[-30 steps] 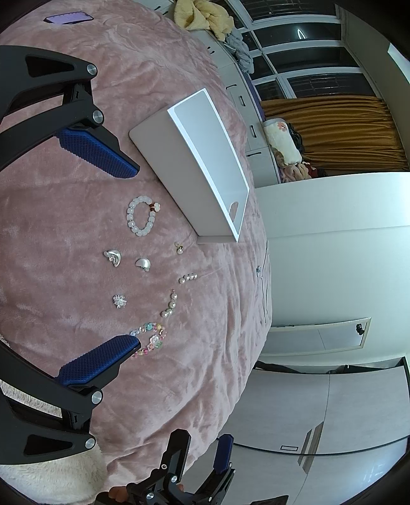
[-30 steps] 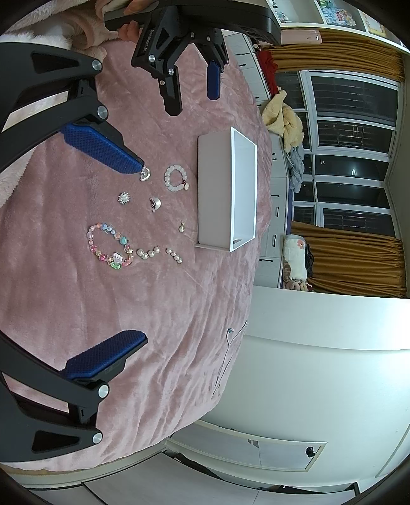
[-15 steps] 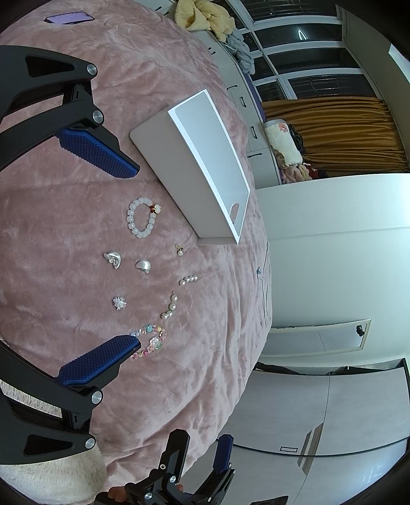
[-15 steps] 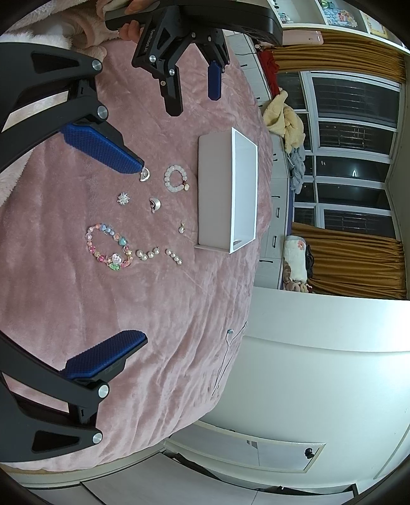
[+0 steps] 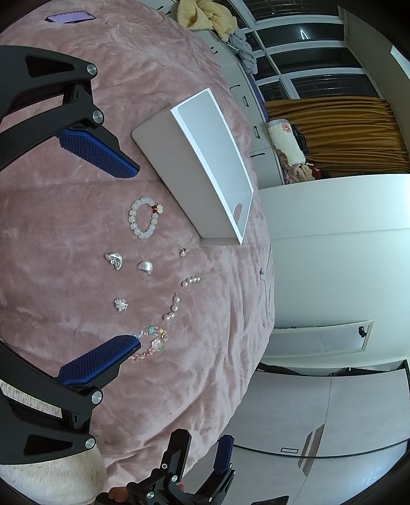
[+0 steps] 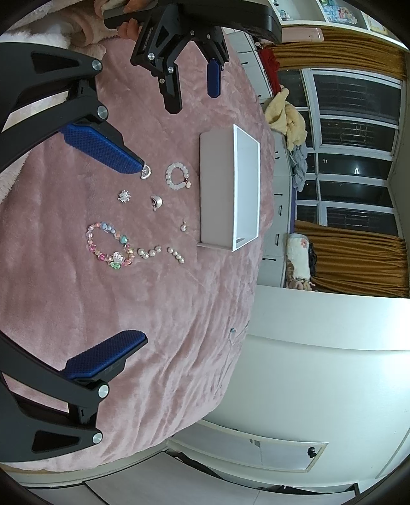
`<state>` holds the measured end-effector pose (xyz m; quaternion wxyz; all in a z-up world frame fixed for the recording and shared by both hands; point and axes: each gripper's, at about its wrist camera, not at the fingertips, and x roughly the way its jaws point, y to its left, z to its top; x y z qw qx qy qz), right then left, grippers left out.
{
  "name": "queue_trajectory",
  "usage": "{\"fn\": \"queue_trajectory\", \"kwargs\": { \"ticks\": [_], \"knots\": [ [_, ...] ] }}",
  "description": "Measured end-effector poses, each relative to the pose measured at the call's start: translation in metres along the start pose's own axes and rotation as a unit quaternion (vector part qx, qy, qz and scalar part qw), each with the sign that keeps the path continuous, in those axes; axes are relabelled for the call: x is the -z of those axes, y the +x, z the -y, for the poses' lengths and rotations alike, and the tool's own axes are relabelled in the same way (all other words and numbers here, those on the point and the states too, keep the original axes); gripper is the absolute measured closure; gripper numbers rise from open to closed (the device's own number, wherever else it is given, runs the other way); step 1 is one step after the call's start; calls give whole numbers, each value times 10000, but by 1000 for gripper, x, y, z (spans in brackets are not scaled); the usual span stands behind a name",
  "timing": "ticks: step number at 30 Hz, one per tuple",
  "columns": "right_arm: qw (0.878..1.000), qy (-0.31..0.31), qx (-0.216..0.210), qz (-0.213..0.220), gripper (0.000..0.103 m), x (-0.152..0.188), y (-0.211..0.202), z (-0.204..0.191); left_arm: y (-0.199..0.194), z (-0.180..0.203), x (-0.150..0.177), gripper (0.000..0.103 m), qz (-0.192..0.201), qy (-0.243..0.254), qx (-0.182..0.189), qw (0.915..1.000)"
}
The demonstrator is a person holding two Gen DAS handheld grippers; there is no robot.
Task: Organize jewelry
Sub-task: 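Move left tool to the white bead bracelet while right tool approaches the colorful beaded bracelet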
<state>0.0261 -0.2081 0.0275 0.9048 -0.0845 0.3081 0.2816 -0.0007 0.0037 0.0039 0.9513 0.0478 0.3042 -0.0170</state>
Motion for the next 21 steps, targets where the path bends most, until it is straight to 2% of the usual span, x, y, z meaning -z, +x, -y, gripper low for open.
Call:
{"fn": "queue_trajectory", "kwargs": {
  "ticks": [11, 21],
  "knots": [
    [9987, -44, 270, -428, 4, -7, 46, 7, 43, -18, -4, 2, -235, 83, -166, 9996],
    [9934, -117, 469, -1037, 5, -3, 103, 13, 101, -46, -4, 2, -655, -156, -112, 9977]
  ]
}}
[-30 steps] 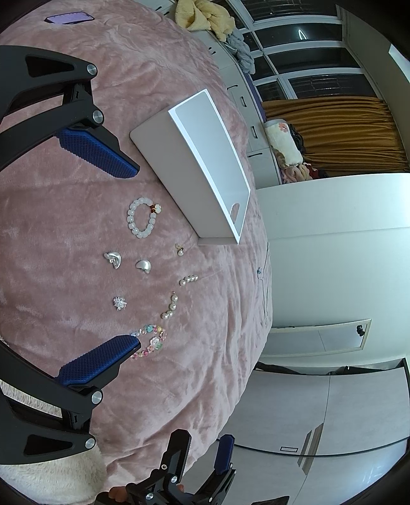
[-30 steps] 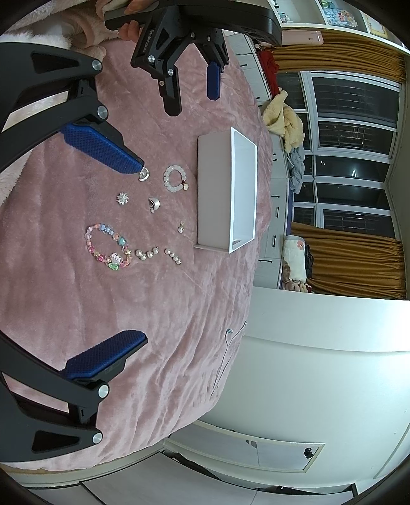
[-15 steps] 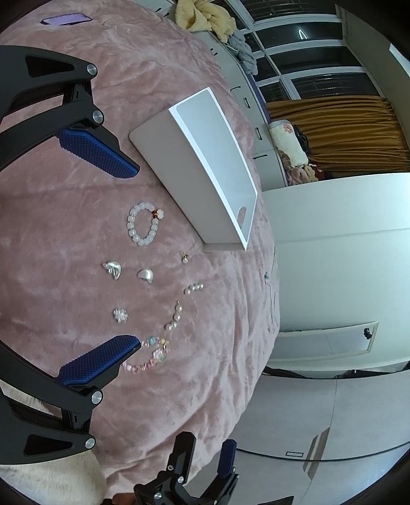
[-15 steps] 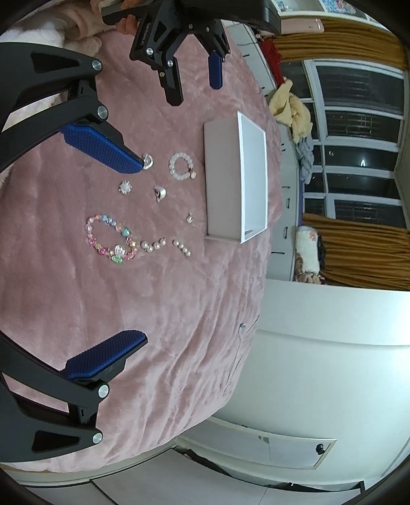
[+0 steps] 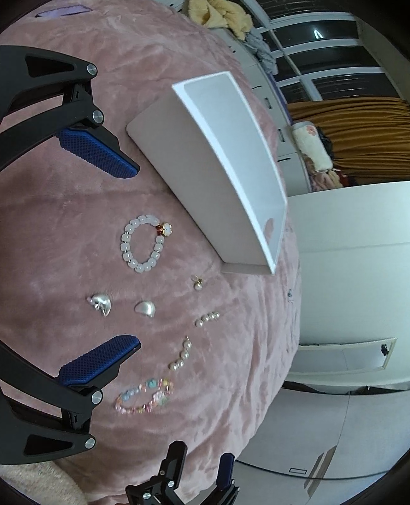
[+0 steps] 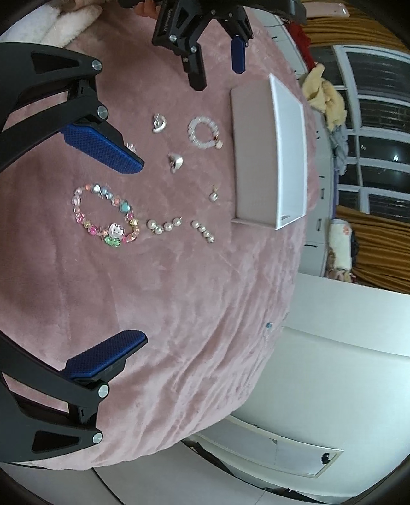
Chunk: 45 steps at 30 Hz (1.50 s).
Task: Organize jewelry
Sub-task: 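Move left tool to the white bead bracelet while right tool approaches the colorful beaded bracelet, then close left tool on the white bead bracelet while right tool closes on the colorful bracelet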
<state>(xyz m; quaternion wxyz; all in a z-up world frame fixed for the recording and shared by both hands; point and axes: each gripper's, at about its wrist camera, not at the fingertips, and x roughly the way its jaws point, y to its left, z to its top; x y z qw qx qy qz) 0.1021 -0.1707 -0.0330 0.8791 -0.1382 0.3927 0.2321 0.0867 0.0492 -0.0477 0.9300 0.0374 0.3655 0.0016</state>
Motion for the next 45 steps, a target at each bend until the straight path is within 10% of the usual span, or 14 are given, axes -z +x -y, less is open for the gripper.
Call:
{"fn": "queue_trajectory", "kwargs": {
  "ticks": [17, 21, 32, 39, 45],
  "knots": [
    [9931, -34, 247, -1146, 29, 25, 76, 0, 99, -38, -2, 2, -769, -307, -53, 9966],
    [9914, 27, 97, -1303, 35, 29, 86, -2, 114, -45, 2, 25, -992, -456, -55, 9940],
    [9895, 282, -337, -1374, 60, 31, 89, -2, 128, -43, -1, 44, -948, -496, -58, 9942],
    [9869, 460, -703, -1374, 77, 28, 84, 0, 122, -55, 0, 86, -929, -611, 129, 9937],
    [9880, 545, -751, -1237, 77, 22, 71, 5, 115, -62, -1, 88, -886, -741, 329, 9928]
  ]
}}
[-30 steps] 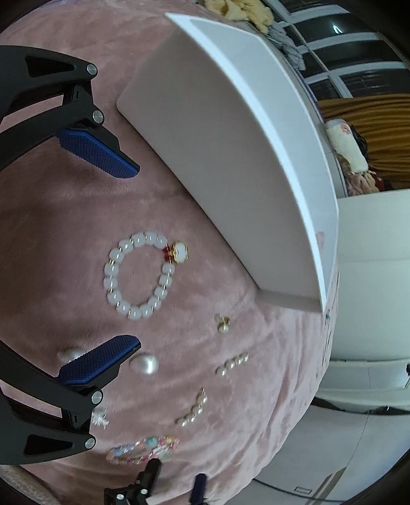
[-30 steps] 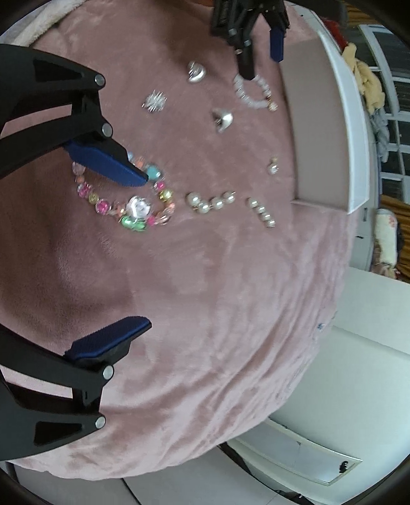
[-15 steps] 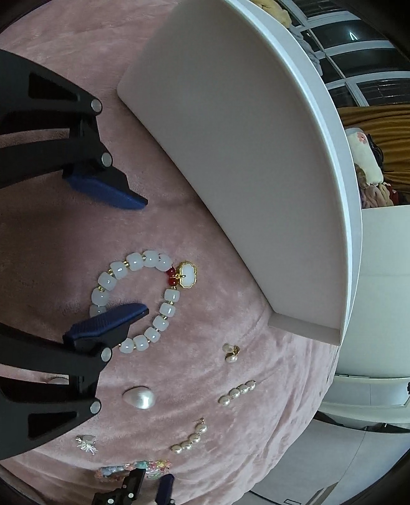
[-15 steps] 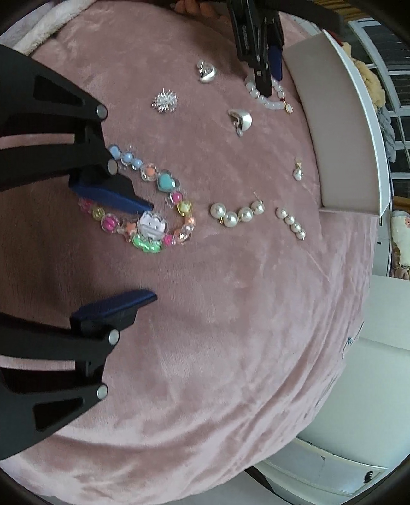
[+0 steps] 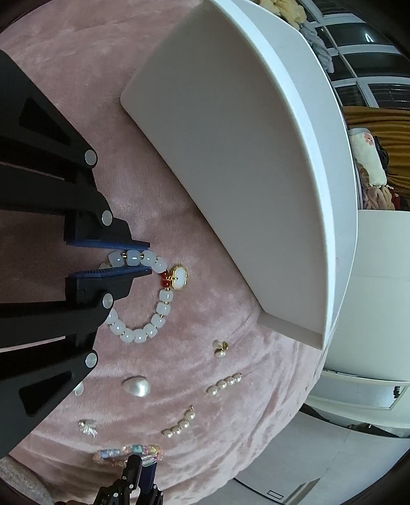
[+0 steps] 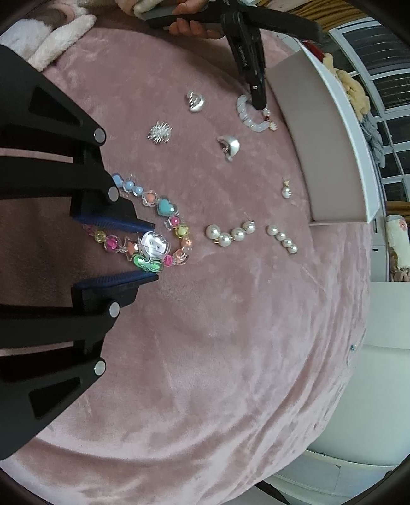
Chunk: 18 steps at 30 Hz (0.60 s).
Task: Organize jewelry
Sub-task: 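Close left tool on the white bead bracelet while right tool closes on the colorful bracelet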
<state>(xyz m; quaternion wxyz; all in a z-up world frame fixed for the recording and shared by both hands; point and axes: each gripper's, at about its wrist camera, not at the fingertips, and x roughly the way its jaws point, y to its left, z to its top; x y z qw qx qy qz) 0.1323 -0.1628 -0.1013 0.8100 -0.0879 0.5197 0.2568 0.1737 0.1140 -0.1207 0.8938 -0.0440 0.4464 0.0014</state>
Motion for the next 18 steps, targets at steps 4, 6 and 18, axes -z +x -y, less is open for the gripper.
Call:
{"fn": "queue_trajectory", "kwargs": {
  "ticks": [4, 6, 18],
  "knots": [
    [9998, -16, 31, 178, 77, -5, -16, -3, -15, 2, 0, 88, 100, 42, 79, 9999],
    [9996, -25, 53, 261, 77, -9, -22, -4, -24, 3, -1, 88, 178, 47, 115, 9998],
    [9956, -142, 99, 921, 77, -61, -69, -25, -78, 5, -28, 88, 658, 87, 280, 9974]
  ]
}}
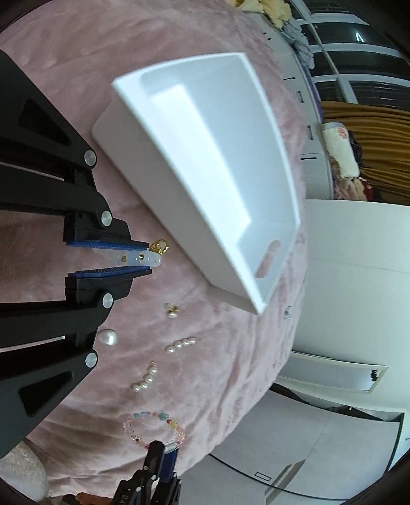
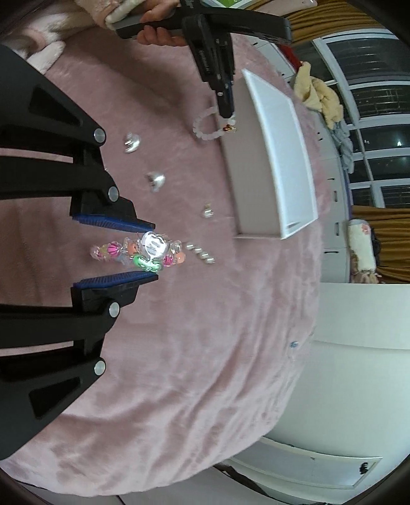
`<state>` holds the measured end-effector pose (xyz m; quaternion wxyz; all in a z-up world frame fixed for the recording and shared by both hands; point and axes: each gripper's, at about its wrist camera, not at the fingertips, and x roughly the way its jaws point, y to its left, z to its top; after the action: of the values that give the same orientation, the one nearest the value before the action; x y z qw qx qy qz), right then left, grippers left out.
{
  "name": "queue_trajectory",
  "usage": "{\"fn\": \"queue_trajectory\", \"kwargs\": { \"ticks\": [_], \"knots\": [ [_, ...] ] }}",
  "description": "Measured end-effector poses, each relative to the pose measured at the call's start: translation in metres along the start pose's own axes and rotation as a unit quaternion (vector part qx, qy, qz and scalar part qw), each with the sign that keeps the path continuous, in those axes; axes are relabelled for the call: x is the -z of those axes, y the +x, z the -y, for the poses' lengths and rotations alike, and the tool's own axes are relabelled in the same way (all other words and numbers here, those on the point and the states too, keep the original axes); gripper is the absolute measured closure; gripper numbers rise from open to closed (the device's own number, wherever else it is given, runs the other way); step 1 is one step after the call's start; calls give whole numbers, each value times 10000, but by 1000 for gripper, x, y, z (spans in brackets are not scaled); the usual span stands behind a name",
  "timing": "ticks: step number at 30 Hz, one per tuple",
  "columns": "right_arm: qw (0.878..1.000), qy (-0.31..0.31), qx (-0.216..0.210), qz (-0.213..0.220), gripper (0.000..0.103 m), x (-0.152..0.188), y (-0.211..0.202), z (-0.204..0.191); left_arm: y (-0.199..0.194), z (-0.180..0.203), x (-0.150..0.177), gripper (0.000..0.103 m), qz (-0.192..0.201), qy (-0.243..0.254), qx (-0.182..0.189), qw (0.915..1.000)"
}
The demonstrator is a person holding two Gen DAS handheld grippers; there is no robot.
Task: Organize jewelry
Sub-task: 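Close left tool on the white bead bracelet while right tool closes on the colorful bracelet, then carry both bracelets into the white box and open both tools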
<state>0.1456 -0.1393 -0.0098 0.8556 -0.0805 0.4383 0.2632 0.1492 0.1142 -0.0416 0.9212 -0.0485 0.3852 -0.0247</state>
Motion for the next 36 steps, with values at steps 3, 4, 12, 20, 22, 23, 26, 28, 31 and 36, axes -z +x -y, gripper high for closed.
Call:
{"fn": "queue_trajectory", "kwargs": {
  "ticks": [3, 4, 12, 20, 22, 23, 26, 28, 31, 36],
  "knots": [
    [9998, -12, -28, 213, 77, -22, -7, -6, -14, -5, -12, 88, 173, 30, 1, 9998],
    [9996, -26, -42, 271, 77, -29, -8, -8, -17, -6, -17, 88, 213, 49, -13, 9998],
    [9978, -195, -221, 597, 77, -88, -3, -33, -45, -37, -56, 88, 486, 70, -222, 9985],
    [9962, -266, -493, 674, 77, -148, 30, -59, -35, -72, -94, 88, 480, 111, -408, 9980],
    [9960, -270, -555, 649, 77, -161, 42, -64, -29, -79, -99, 88, 455, 72, -467, 9978],
    [9959, -264, -572, 643, 77, -166, 47, -68, -26, -82, -101, 88, 432, 48, -500, 9978],
    [9958, -223, -665, 587, 77, -183, 66, -79, -16, -91, -106, 88, 386, -37, -535, 9978],
    [9957, -227, -700, 563, 77, -190, 76, -85, -10, -95, -109, 88, 344, -74, -530, 9980],
    [9955, -249, -753, 520, 77, -200, 93, -98, -2, -99, -112, 88, 314, -80, -571, 9978],
    [9953, -226, -852, 397, 77, -211, 118, -114, 17, -112, -114, 88, 195, -268, -612, 9976]
  ]
}}
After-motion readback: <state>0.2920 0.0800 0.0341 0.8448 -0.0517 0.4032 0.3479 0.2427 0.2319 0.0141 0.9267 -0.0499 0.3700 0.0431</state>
